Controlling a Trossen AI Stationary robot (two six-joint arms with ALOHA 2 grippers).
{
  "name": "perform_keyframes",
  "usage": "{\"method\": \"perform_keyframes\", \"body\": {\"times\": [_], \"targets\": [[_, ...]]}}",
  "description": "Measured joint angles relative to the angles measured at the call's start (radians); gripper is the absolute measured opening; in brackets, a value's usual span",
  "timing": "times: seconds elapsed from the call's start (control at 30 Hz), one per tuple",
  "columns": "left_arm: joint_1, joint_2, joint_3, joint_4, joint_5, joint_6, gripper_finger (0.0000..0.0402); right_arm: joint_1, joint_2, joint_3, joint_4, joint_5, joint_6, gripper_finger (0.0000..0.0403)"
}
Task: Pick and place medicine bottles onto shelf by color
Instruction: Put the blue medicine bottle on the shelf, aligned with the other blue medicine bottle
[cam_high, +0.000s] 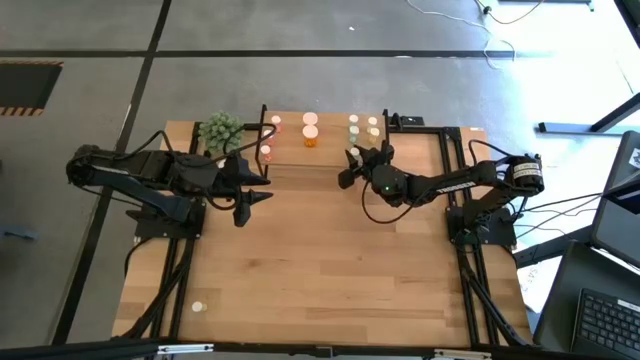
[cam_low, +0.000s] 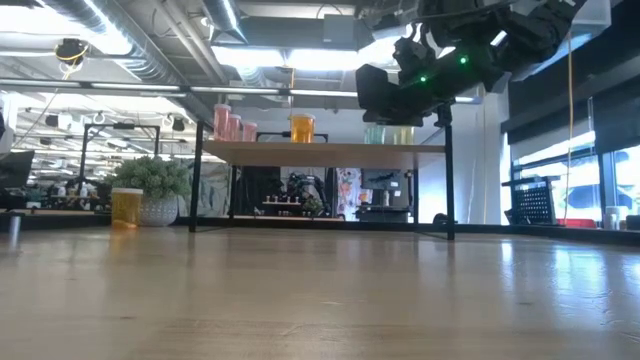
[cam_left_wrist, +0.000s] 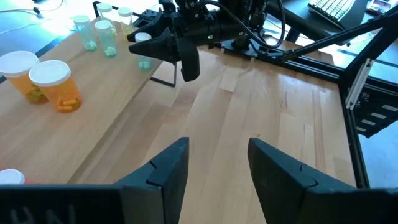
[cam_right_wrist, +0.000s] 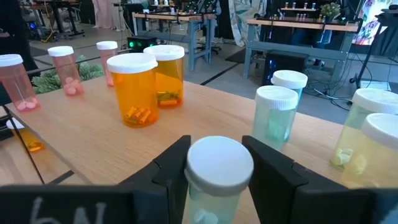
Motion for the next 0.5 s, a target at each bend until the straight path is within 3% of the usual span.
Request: {"method": "perform_keyframes", "body": {"times": [0.5], "targets": [[0.0, 0.0, 0.0, 0.0, 0.0, 0.0, 0.016, 0.001, 0.004, -0.002, -0.005, -0.009, -0.071, 0.0144]]}}
